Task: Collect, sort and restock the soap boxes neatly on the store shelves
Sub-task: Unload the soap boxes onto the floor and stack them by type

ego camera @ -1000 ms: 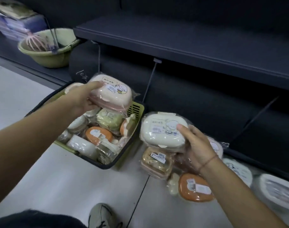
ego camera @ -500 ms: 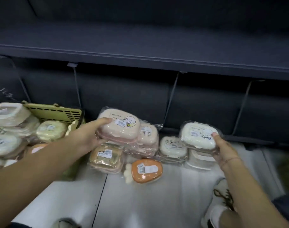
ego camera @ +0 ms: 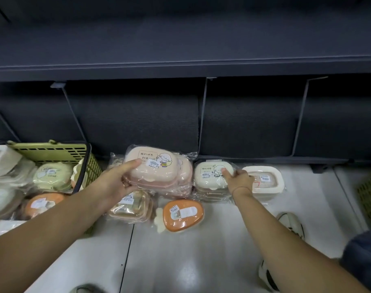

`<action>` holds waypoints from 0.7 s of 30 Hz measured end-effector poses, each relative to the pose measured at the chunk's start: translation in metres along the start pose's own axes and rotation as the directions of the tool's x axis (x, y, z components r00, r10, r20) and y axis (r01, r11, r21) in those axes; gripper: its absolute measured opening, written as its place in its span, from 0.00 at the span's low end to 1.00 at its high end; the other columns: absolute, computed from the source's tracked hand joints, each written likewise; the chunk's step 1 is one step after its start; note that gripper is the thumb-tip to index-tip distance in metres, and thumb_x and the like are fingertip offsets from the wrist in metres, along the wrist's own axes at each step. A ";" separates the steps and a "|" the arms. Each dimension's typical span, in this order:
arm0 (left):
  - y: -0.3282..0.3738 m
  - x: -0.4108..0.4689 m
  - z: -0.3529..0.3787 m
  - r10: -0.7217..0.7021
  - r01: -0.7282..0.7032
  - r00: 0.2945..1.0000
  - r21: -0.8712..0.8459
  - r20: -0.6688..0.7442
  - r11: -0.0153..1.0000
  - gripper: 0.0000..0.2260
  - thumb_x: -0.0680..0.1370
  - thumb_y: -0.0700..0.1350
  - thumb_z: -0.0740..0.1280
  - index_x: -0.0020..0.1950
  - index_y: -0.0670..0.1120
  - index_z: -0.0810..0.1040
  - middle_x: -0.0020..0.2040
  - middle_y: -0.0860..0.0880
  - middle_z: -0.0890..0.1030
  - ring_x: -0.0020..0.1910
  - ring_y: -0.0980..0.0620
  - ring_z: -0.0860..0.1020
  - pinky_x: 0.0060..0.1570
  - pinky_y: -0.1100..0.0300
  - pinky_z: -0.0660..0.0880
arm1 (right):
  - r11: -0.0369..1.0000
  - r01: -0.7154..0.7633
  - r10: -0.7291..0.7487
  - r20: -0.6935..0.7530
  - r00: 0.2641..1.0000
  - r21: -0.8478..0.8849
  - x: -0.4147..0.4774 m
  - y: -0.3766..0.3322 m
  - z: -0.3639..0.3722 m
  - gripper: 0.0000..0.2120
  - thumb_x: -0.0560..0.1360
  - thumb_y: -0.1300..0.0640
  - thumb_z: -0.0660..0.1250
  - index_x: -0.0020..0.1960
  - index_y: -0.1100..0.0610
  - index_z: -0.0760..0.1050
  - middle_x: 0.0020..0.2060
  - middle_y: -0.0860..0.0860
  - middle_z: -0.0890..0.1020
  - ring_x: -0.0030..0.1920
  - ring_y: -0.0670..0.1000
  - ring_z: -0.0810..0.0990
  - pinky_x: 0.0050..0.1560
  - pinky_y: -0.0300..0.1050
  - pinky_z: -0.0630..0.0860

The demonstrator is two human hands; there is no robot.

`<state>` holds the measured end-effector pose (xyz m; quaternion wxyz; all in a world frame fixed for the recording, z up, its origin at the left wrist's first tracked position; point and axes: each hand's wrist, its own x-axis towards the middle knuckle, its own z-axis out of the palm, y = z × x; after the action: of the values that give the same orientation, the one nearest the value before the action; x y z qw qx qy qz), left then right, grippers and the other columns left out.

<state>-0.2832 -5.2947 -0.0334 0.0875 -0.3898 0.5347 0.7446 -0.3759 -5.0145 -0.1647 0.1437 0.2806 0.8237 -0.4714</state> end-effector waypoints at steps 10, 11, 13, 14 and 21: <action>-0.005 0.000 0.011 0.012 -0.011 0.995 -0.010 0.094 1.000 0.23 0.69 0.45 0.73 0.62 0.40 0.77 0.57 0.43 0.83 0.57 0.47 0.81 0.56 0.53 0.78 | 0.944 0.298 -0.294 -0.054 0.954 0.138 -0.063 -0.044 -0.004 0.23 0.75 0.45 0.68 0.65 0.56 0.71 0.60 0.54 0.73 0.56 0.52 0.74 0.58 0.45 0.70; -0.005 0.000 0.015 0.014 -0.012 0.994 -0.023 0.107 1.000 0.24 0.68 0.45 0.74 0.62 0.39 0.77 0.56 0.43 0.83 0.56 0.47 0.81 0.58 0.52 0.78 | 0.930 0.245 -0.280 0.097 0.955 0.274 -0.078 -0.052 0.001 0.24 0.76 0.42 0.66 0.65 0.55 0.70 0.58 0.52 0.75 0.55 0.51 0.75 0.58 0.45 0.71; -0.004 -0.001 0.024 0.031 -0.028 0.990 -0.025 0.141 0.999 0.26 0.67 0.46 0.74 0.62 0.39 0.76 0.54 0.43 0.84 0.54 0.47 0.83 0.57 0.53 0.78 | 0.903 0.047 -0.232 0.392 0.890 0.426 -0.100 -0.064 0.015 0.31 0.70 0.35 0.68 0.65 0.52 0.69 0.56 0.51 0.78 0.55 0.51 0.79 0.59 0.52 0.77; -0.004 0.002 0.026 0.047 -0.046 0.987 -0.009 0.153 0.999 0.26 0.68 0.48 0.74 0.62 0.39 0.76 0.54 0.43 0.84 0.52 0.47 0.83 0.55 0.54 0.79 | 0.888 -0.020 -0.217 0.458 0.862 0.459 -0.104 -0.069 0.022 0.34 0.66 0.35 0.72 0.65 0.51 0.69 0.56 0.51 0.79 0.55 0.53 0.81 0.57 0.55 0.79; -0.012 0.052 -0.029 0.556 -0.338 0.822 0.891 0.123 0.303 0.25 0.82 0.60 0.52 0.72 0.48 0.70 0.69 0.47 0.73 0.70 0.48 0.68 0.70 0.53 0.64 | 0.916 0.014 -0.178 0.376 0.909 0.401 -0.088 -0.089 0.039 0.31 0.70 0.47 0.75 0.68 0.52 0.67 0.59 0.51 0.76 0.55 0.53 0.79 0.57 0.54 0.79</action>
<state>-0.2979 -5.3302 -0.0808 0.0089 -0.1950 0.9332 0.3016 -0.3596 -5.1121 -0.0785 0.2284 0.1581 0.6789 -0.6797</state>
